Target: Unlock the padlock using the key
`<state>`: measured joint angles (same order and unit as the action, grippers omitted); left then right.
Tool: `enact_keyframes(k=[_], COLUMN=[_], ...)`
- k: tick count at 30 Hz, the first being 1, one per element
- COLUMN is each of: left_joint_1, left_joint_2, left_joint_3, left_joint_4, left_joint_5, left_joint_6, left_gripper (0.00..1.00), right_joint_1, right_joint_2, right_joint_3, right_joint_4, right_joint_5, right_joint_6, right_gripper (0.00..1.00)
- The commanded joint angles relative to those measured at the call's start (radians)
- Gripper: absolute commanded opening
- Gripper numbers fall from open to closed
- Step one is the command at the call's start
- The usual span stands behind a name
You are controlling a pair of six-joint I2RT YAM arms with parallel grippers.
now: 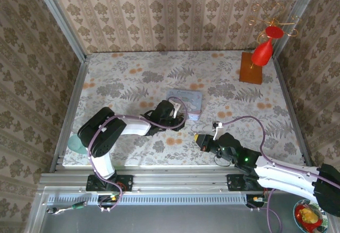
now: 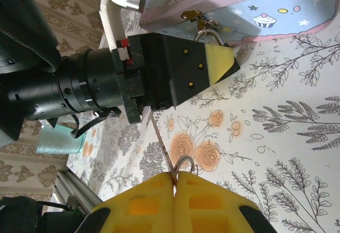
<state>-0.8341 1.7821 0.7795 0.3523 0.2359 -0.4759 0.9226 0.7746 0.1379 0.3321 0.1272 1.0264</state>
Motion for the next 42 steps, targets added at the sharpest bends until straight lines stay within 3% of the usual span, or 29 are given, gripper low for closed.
enact_keyframes(k=[1, 3, 7, 16, 22, 28, 42], left_joint_1=[0.003, 0.007, -0.005, -0.015, -0.013, -0.013, -0.016], left_joint_2=[-0.033, -0.055, -0.069, -0.101, -0.146, -0.120, -0.133], left_joint_3=[-0.014, -0.002, -0.023, -0.075, -0.117, -0.150, -0.158], left_joint_4=[0.037, -0.007, 0.077, 0.245, 0.307, 0.475, 0.482], left_joint_5=[0.064, 0.094, 0.181, 0.248, 0.225, 0.248, 0.259], left_joint_6=[-0.083, -0.197, -0.385, -0.614, -0.667, -0.763, -0.775], left_gripper=[0.13, 0.08, 0.08, 0.02, 0.00, 0.00, 0.00], right_joint_1=[-0.019, -0.048, -0.092, -0.154, -0.178, -0.200, -0.263], right_joint_2=[0.032, 0.051, 0.079, 0.157, 0.195, 0.242, 0.188], right_joint_3=[-0.010, -0.020, -0.028, -0.023, -0.015, -0.017, -0.033], right_joint_4=[0.019, 0.042, 0.080, 0.168, 0.209, 0.269, 0.286], right_joint_5=[0.019, -0.015, -0.078, -0.227, -0.275, -0.320, -0.361], right_joint_6=[0.058, 0.090, 0.138, 0.272, 0.344, 0.392, 0.413], right_gripper=[0.00, 0.00, 0.00, 0.00, 0.00, 0.00, 0.00])
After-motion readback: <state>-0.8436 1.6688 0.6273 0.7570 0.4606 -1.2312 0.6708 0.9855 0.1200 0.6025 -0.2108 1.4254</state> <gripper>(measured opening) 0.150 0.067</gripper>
